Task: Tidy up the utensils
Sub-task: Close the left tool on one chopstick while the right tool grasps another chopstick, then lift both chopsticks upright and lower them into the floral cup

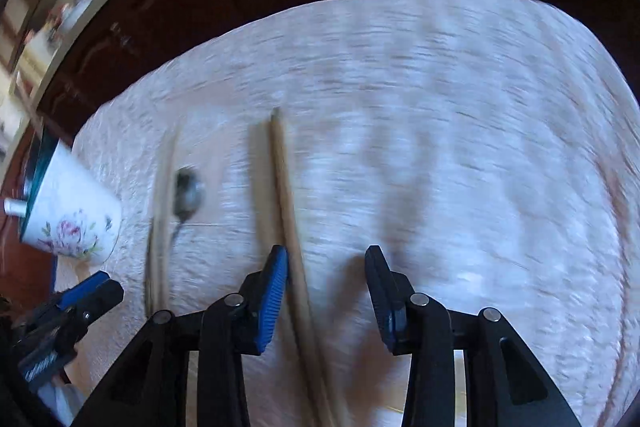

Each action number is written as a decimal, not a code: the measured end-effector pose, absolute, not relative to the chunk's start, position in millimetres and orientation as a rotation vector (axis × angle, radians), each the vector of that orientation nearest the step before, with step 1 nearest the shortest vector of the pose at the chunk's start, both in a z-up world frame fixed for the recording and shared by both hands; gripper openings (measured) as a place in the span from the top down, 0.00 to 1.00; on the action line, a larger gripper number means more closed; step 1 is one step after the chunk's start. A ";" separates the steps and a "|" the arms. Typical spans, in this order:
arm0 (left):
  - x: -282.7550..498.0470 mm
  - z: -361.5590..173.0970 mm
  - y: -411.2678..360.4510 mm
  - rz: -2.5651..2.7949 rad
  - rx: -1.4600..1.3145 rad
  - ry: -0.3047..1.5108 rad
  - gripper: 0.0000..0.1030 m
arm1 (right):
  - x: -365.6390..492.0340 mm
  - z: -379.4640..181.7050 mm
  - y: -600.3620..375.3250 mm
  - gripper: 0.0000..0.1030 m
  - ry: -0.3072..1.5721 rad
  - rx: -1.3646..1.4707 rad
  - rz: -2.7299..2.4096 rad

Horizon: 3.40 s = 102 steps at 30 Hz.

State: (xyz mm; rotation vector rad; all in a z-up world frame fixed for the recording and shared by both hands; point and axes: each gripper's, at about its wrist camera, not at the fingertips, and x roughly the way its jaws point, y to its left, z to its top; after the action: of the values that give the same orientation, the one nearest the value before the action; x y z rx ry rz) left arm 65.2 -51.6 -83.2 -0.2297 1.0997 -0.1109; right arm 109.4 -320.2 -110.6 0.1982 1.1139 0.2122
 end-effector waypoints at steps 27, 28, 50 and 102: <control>90.0 -102.5 -57.0 -0.136 -0.281 1.127 0.89 | 126.0 -87.7 -313.9 0.63 1.056 0.196 0.323; 84.3 -102.0 -54.1 -0.139 -0.275 1.132 0.89 | 126.1 -87.6 -313.3 0.63 1.056 0.197 0.324; 100.8 -100.7 -56.1 -0.074 -0.148 1.129 0.80 | 169.4 -101.5 -280.5 0.66 1.111 0.104 0.351; -19.3 102.0 23.7 -0.342 -0.221 0.781 0.96 | 80.6 67.4 -211.4 0.94 0.776 0.202 0.682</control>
State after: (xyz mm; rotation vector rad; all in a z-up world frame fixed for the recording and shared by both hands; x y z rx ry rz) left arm -19.3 23.7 102.0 -0.2209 0.7812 -0.3419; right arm 80.6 -211.4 67.4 0.2022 0.7756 0.6816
